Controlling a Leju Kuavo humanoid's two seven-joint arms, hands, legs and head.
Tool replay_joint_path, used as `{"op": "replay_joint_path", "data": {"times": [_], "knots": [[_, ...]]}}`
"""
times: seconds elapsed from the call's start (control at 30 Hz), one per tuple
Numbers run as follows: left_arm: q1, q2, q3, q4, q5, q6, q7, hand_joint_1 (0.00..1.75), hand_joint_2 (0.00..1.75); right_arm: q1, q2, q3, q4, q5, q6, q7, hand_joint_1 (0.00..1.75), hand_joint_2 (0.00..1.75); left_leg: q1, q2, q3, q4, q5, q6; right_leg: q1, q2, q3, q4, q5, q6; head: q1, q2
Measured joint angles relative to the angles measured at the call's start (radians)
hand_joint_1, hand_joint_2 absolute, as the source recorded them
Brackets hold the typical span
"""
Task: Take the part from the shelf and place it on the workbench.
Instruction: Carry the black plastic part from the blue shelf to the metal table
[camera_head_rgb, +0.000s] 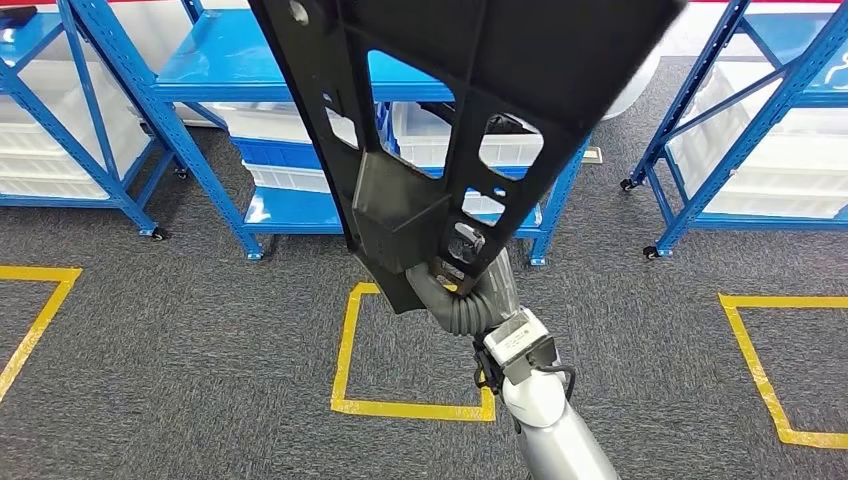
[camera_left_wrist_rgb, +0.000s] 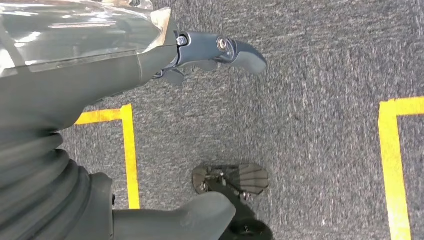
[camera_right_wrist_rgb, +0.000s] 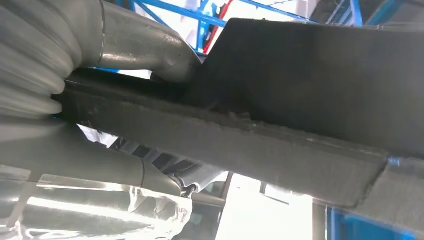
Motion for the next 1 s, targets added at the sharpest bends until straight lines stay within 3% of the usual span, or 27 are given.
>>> {"op": "replay_joint_path", "data": {"times": [0.07,0.13,0.2,0.23,0.27,0.33,0.4,0.47,0.53,0.57,0.63,0.7,0.73,0.77,0.83,0.9,1.0], "knots": [[0.000,0.000,0.000,0.000,0.003,0.000,-0.004,0.00,1.75,-0.001,0.007,-0.001,0.000,0.002,0.006,0.001,1.75,1.75,0.003,0.027,-0.028,0.063,-0.042,-0.008,-0.002,-0.014,-0.002,-0.002,0.005,-0.011,-0.004,0.000],[-0.003,0.000,0.000,0.000,0.006,0.000,-0.006,0.00,1.75,0.000,0.010,-0.002,0.000,0.003,0.009,0.001,1.75,1.75,0.003,0.052,-0.086,0.200,-0.114,-0.015,0.004,-0.030,-0.006,-0.002,0.008,-0.018,-0.007,0.000],[-0.003,0.000,0.000,0.000,0.006,0.000,-0.007,0.00,1.75,0.000,0.010,-0.003,0.000,0.003,0.009,0.002,1.75,1.75,0.003,0.057,-0.123,0.290,-0.145,-0.014,0.011,-0.048,-0.011,-0.001,0.010,-0.021,-0.007,0.000],[-0.002,0.000,0.000,0.000,0.006,0.000,-0.007,0.00,1.75,0.000,0.010,-0.003,0.000,0.004,0.009,0.002,1.75,1.75,0.002,0.058,-0.113,0.279,-0.133,-0.010,0.013,-0.056,-0.012,-0.001,0.010,-0.022,-0.007,0.000],[-0.002,0.000,0.000,0.000,0.006,-0.001,-0.007,0.00,1.75,0.000,0.011,-0.003,0.000,0.004,0.010,0.002,1.75,1.75,0.001,0.062,-0.083,0.231,-0.108,-0.004,0.016,-0.064,-0.012,-0.001,0.010,-0.023,-0.007,0.000],[-0.005,0.000,0.001,-0.001,0.013,-0.007,-0.007,0.00,1.75,-0.001,0.014,-0.004,-0.002,0.004,0.011,0.002,1.75,1.75,-0.008,0.091,-0.002,0.091,-0.059,0.013,0.022,-0.078,-0.012,-0.001,0.010,-0.023,-0.007,0.000],[-0.009,0.000,0.006,-0.001,0.036,-0.028,-0.005,0.00,1.75,-0.002,0.017,-0.006,-0.004,0.005,0.014,-0.002,1.75,1.75,-0.021,0.112,0.036,0.015,-0.044,0.027,0.027,-0.093,-0.013,-0.002,0.010,-0.021,-0.007,0.000],[-0.010,0.000,0.021,-0.002,0.070,-0.063,0.000,0.00,1.75,-0.002,0.019,-0.007,-0.008,0.007,0.018,-0.010,1.75,1.75,-0.026,0.099,0.033,0.007,-0.042,0.035,0.029,-0.108,-0.012,-0.006,0.012,-0.017,-0.007,0.000],[-0.009,0.001,0.039,-0.002,0.095,-0.098,0.010,0.00,1.75,-0.001,0.019,-0.008,-0.015,0.014,0.021,-0.022,1.75,1.75,-0.021,0.084,0.038,-0.009,-0.030,0.044,0.029,-0.093,-0.019,0.006,0.001,-0.011,-0.006,0.000],[-0.009,0.001,0.046,-0.002,0.100,-0.112,0.018,0.00,1.75,0.001,0.017,-0.010,-0.022,0.020,0.019,-0.030,1.75,1.75,-0.017,0.076,0.040,-0.017,-0.023,0.050,0.029,-0.074,-0.032,0.036,-0.016,-0.011,-0.004,0.000],[-0.010,0.002,0.055,-0.002,0.100,-0.129,0.041,0.00,1.75,0.011,0.012,-0.017,-0.035,0.033,0.012,-0.041,1.75,1.75,-0.015,0.058,0.039,-0.022,-0.017,0.056,0.024,-0.035,-0.084,0.152,-0.070,-0.017,-0.001,0.000],[-0.007,0.002,0.060,-0.002,0.093,-0.135,0.067,0.00,1.75,0.029,0.004,-0.028,-0.047,0.044,0.006,-0.045,1.75,1.75,-0.015,0.035,0.037,-0.022,-0.015,0.056,0.020,-0.026,-0.133,0.257,-0.103,-0.014,0.000,0.000],[-0.004,0.003,0.062,-0.002,0.088,-0.136,0.077,0.00,1.75,0.039,0.001,-0.032,-0.052,0.048,0.005,-0.046,1.75,1.75,-0.015,0.024,0.037,-0.021,-0.015,0.056,0.018,-0.024,-0.136,0.264,-0.098,-0.007,0.001,0.000],[-0.001,0.003,0.062,-0.002,0.083,-0.136,0.083,0.00,1.75,0.046,-0.002,-0.037,-0.058,0.052,0.004,-0.046,1.75,1.75,-0.014,0.012,0.037,-0.019,-0.015,0.055,0.015,-0.022,-0.121,0.229,-0.078,0.003,0.001,0.000],[0.002,0.003,0.062,-0.002,0.074,-0.137,0.091,0.00,1.75,0.057,-0.006,-0.042,-0.069,0.061,0.002,-0.050,1.75,1.75,-0.015,-0.010,0.035,-0.011,-0.017,0.049,0.008,-0.001,-0.060,0.095,-0.022,0.020,0.001,0.000],[0.001,0.002,0.062,-0.002,0.069,-0.137,0.094,0.00,1.75,0.069,-0.009,-0.044,-0.078,0.070,0.000,-0.055,1.75,1.75,-0.016,-0.029,0.028,-0.002,-0.019,0.037,0.005,0.018,-0.021,0.009,0.007,0.018,0.000,0.000],[0.001,0.003,0.062,-0.002,0.057,-0.137,0.100,0.00,1.75,0.081,-0.008,-0.044,-0.089,0.081,-0.002,-0.059,1.75,1.75,-0.011,-0.038,0.017,0.001,-0.017,0.020,0.007,0.006,-0.017,0.000,0.015,0.001,-0.001,0.000]]}}
